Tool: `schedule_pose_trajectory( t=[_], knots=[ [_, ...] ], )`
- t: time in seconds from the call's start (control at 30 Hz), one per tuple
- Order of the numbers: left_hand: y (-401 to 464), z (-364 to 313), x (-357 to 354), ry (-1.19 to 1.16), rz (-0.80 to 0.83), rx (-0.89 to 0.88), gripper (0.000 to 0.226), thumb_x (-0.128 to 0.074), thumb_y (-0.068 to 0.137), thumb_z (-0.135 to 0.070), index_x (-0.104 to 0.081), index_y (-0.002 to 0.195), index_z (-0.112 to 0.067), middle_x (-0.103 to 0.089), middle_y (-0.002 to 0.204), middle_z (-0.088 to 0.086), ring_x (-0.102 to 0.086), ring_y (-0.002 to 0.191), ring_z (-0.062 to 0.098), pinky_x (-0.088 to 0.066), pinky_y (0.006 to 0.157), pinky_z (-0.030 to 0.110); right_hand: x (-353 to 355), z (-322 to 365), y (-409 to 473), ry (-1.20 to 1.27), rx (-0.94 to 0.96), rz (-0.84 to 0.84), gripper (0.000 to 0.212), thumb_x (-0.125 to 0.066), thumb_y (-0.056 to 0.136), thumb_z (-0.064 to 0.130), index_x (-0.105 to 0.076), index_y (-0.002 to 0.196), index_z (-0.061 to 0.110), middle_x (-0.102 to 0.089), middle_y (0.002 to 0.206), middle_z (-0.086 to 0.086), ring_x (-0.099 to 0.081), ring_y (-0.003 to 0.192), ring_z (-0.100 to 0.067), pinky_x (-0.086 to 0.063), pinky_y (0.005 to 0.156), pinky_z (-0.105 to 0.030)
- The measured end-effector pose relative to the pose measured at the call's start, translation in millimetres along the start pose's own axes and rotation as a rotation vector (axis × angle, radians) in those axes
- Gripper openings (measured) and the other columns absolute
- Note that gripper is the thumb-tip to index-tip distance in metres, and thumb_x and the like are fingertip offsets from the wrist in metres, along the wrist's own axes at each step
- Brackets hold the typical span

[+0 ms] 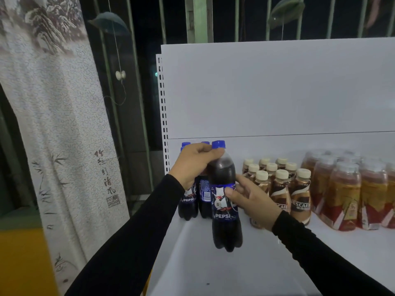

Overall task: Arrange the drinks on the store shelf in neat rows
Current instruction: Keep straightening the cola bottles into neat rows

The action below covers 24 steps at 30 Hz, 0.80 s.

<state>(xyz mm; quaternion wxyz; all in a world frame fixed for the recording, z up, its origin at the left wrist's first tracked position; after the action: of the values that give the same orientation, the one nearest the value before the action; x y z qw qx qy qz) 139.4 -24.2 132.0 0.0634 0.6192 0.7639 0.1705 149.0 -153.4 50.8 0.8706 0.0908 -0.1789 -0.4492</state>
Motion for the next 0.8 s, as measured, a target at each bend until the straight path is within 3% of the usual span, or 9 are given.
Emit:
schedule_pose_trajectory(
  t=[0.1, 0.17, 0.33, 0.43, 0.57, 0.7, 0.8],
  knots=[
    [-4, 5, 17, -0.085, -0.1, 0.022, 0.017, -0.075, 0.089, -0.024, -0.069, 0.095, -0.009, -0.07, 0.077, -0.003, -0.065, 0.07, 0.011, -0.053, 0.062, 0.024, -13, -12, -10, -0.208, -0.022, 0.015, 0.053, -0.074, 0.08, 0.039, -0.043, 0.123, 0.04, -0.066, 0.105, 0.02, -0.064, 0.095, 0.007, -0.051, 0.072, -0.01],
    [-7, 4, 24, -0.089, -0.148, 0.007, 0.019, -0.075, 0.089, -0.025, -0.069, 0.098, -0.009, -0.068, 0.072, -0.008, -0.063, 0.065, 0.006, -0.054, 0.063, 0.024, -11, -21, -11, -0.207, -0.045, -0.032, 0.059, -0.077, 0.07, 0.048, -0.045, 0.119, 0.045, -0.065, 0.108, 0.019, -0.064, 0.095, 0.005, -0.053, 0.07, -0.013],
    [-14, 7, 24, -0.06, -0.128, -0.032, 0.029, -0.072, 0.091, -0.032, -0.066, 0.112, -0.013, -0.071, 0.101, 0.002, -0.068, 0.092, 0.017, -0.055, 0.085, 0.032, -8, -35, -12, 0.046, -0.113, -0.093, 0.064, -0.082, 0.062, 0.034, -0.051, 0.117, 0.024, -0.073, 0.104, 0.006, -0.071, 0.091, -0.007, -0.056, 0.067, -0.02],
    [-20, 20, 9, -0.129, 0.007, 0.032, 0.038, -0.07, 0.092, -0.028, -0.058, 0.126, -0.019, -0.068, 0.108, 0.003, -0.069, 0.101, 0.023, -0.058, 0.087, 0.037, -16, -35, -15, 0.234, -0.125, -0.049, 0.055, -0.075, 0.069, 0.026, -0.054, 0.119, 0.015, -0.075, 0.103, -0.003, -0.072, 0.094, -0.016, -0.057, 0.074, -0.026],
    [-27, 38, -4, -0.23, 0.083, 0.101, 0.05, -0.068, 0.092, -0.014, -0.049, 0.138, -0.023, -0.065, 0.109, 0.001, -0.071, 0.1, 0.025, -0.059, 0.088, 0.042, -25, -26, -18, 0.442, -0.142, 0.011, 0.035, -0.06, 0.079, 0.021, -0.057, 0.113, 0.014, -0.077, 0.089, 0.002, -0.073, 0.083, -0.014, -0.058, 0.067, -0.024],
    [-26, 42, 1, -0.252, 0.074, 0.094, 0.056, -0.072, 0.088, -0.01, -0.05, 0.138, -0.021, -0.072, 0.105, 0.004, -0.074, 0.095, 0.023, -0.06, 0.08, 0.038, -26, -34, -20, 0.397, -0.194, 0.05, 0.041, -0.06, 0.079, 0.029, -0.058, 0.118, 0.016, -0.075, 0.099, 0.001, -0.072, 0.092, -0.013, -0.057, 0.072, -0.025],
    [-28, 42, 1, -0.221, 0.044, 0.067, 0.06, -0.076, 0.084, -0.011, -0.049, 0.137, -0.02, -0.073, 0.109, 0.009, -0.075, 0.093, 0.022, -0.06, 0.075, 0.033, -23, -33, -23, 0.211, -0.182, 0.039, 0.048, -0.06, 0.079, 0.038, -0.055, 0.124, 0.02, -0.07, 0.107, 0.004, -0.069, 0.096, -0.004, -0.055, 0.074, -0.02]
  ],
)
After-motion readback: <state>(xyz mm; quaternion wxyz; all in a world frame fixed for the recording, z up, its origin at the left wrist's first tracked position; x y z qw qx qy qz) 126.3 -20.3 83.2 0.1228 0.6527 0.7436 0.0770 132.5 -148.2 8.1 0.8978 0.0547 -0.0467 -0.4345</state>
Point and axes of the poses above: each hand's wrist, its own y-axis towards the middle knuckle, its own x-axis out of the back of the hand, z = x × y, the point moved 10 cm from there along y, towards the middle knuckle
